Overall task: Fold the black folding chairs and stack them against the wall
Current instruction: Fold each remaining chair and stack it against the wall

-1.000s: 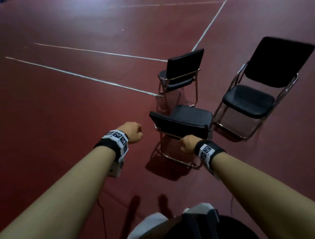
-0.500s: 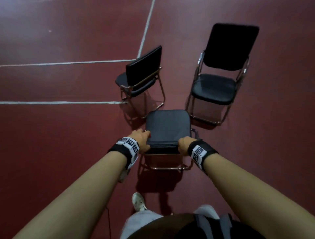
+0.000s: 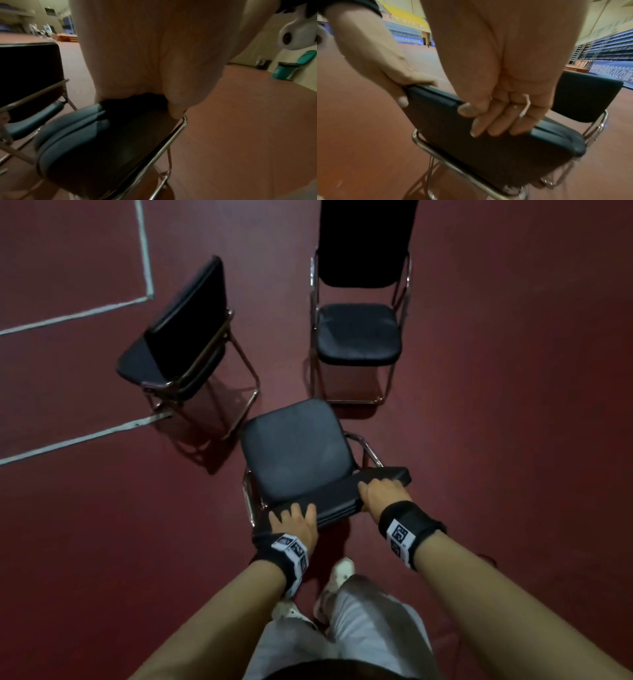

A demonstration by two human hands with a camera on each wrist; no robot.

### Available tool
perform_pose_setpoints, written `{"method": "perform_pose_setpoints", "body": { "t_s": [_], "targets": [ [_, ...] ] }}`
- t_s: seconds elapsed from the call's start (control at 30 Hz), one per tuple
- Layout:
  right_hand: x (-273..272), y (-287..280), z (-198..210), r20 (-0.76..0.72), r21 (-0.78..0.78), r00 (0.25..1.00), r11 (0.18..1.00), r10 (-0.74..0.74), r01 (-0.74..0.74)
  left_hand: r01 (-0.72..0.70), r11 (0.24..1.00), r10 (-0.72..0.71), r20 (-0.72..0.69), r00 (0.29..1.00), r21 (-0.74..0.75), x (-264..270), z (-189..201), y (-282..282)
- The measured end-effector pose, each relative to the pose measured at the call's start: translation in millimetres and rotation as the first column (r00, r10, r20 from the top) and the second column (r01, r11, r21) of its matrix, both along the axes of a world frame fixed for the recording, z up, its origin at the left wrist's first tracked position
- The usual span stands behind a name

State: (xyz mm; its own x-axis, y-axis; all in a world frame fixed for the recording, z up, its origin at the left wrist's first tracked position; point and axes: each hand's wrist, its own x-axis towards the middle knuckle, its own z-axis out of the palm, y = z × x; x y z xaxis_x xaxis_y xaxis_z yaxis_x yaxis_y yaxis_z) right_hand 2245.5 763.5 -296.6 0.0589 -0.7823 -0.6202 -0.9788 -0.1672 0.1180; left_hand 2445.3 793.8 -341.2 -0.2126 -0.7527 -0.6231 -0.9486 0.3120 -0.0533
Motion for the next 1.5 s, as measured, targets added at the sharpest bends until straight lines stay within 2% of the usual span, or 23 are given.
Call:
{"method": "perform_pose_setpoints", "body": {
  "t_s": [0.1,0.27,0.4,0.47,0.67,0.77,0.83,1.0,1.2,1.37,1.43,1.47,1.5],
  "targets": [
    [-12,-6,-2,0.046,0.013,0.999,1.000,0.020,-0.021,0.120,0.991,-0.117,-0.056,0.992,0.060,2,-3,-16],
    [-16,-31,5,0.098,0.012,0.995,1.000,0.005,-0.007,0.195,0.978,-0.187,-0.107,0.977,0.070,10,4,-43],
    [-10,-48,14,0.138,-0.082,0.990,0.996,-0.022,0.033,0.149,0.984,-0.137,-0.129,0.982,0.093,17,19,-79],
    [-9,-60,23,0.135,-0.064,0.991,0.997,-0.026,0.035,0.138,0.983,-0.121,-0.131,0.984,0.124,16,26,-92],
    [4,-97,38,0.145,0.049,0.988,0.998,-0.054,0.047,0.063,0.997,-0.055,-0.151,0.987,0.052,23,29,-104],
    [8,-118,40,0.141,0.017,0.989,0.999,-0.047,0.046,0.002,1.000,-0.002,-0.127,0.992,0.005,23,30,-125],
    [8,-135,39,0.152,-0.002,0.988,0.999,-0.042,0.042,-0.061,0.998,0.063,-0.108,0.992,0.023,23,29,-143],
    [11,-167,43,0.197,0.042,0.978,0.997,-0.071,0.064,-0.080,0.995,0.085,-0.076,0.994,0.057,25,31,-167],
    [5,-176,34,0.251,0.000,0.966,0.998,-0.065,0.067,-0.106,0.994,0.109,-0.079,0.991,0.040,31,31,-180],
    [-5,-176,35,0.389,-0.035,0.917,0.993,-0.093,0.115,-0.119,0.991,0.126,-0.110,0.986,0.068,34,34,-183],
    [-13,-167,27,0.476,-0.042,0.864,0.977,-0.165,0.210,-0.082,0.991,0.095,-0.125,0.988,0.108,33,32,-187],
    [-11,-165,24,0.507,-0.047,0.848,0.977,-0.157,0.209,-0.093,0.988,0.109,-0.131,0.985,0.120,37,33,-185],
    [-15,-162,19,0.539,-0.041,0.817,0.963,-0.205,0.268,-0.044,0.989,0.064,-0.146,0.987,0.141,36,32,-189]
  ]
}}
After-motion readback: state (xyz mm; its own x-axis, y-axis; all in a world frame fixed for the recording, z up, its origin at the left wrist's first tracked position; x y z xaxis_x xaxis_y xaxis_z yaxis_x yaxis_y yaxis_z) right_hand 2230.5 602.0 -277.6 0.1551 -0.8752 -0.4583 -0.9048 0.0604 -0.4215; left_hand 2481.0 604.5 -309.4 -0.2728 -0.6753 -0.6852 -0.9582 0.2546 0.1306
